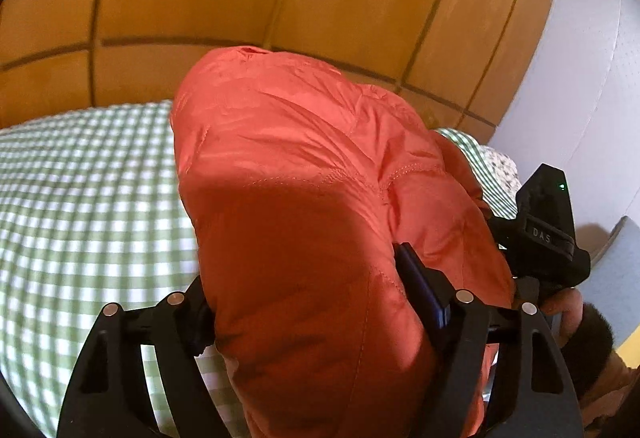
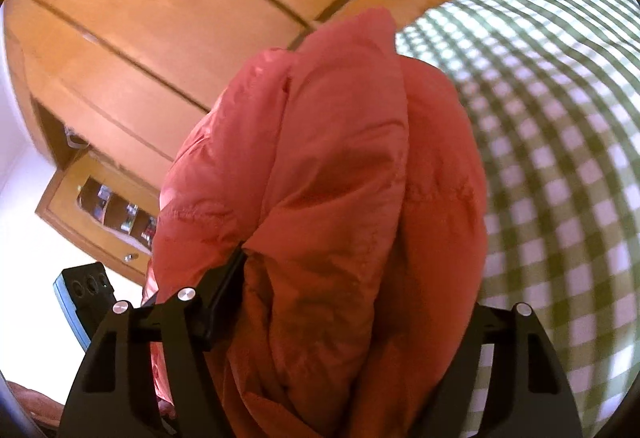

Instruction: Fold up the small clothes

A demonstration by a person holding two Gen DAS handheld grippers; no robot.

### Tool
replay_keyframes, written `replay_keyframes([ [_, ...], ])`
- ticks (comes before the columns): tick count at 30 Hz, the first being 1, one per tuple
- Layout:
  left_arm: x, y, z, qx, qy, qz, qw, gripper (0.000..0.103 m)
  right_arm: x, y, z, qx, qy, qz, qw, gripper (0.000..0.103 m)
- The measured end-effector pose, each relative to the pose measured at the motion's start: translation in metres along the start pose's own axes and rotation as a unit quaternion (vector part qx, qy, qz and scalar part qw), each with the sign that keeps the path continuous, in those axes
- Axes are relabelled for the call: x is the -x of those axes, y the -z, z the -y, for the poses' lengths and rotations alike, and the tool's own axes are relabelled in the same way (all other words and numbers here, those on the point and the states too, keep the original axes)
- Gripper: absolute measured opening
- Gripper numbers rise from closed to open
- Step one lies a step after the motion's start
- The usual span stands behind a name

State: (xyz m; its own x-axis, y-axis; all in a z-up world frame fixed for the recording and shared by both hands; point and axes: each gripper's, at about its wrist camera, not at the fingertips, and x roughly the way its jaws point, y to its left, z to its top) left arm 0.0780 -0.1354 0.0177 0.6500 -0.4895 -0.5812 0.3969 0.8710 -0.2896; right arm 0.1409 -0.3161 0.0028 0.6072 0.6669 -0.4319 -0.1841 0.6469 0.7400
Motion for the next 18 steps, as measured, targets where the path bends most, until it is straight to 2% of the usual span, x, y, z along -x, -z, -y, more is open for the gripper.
replay_keyframes([
  [5,0.026,0.004,-0.023,0.000,-0.040,0.031,0.9987,0.075,-0.035,-0.005,-0.029,0.043,-0.017,-0.005,0.999,0.071],
  [9,0.043,0.002,-0.045,-0.001,-0.082,0.052,0.9953,0.072,-0.072,-0.011,-0.062,0.103,-0.023,-0.013,0.994,0.070],
  [14,0.034,-0.004,-0.085,0.012,-0.123,0.063,0.9903,0.072,-0.128,-0.019,-0.075,0.123,-0.014,-0.034,0.992,0.066],
  [18,0.030,-0.008,-0.123,0.034,-0.150,0.066,0.9859,0.071,-0.165,-0.028,-0.092,0.165,-0.003,-0.029,0.986,0.065],
])
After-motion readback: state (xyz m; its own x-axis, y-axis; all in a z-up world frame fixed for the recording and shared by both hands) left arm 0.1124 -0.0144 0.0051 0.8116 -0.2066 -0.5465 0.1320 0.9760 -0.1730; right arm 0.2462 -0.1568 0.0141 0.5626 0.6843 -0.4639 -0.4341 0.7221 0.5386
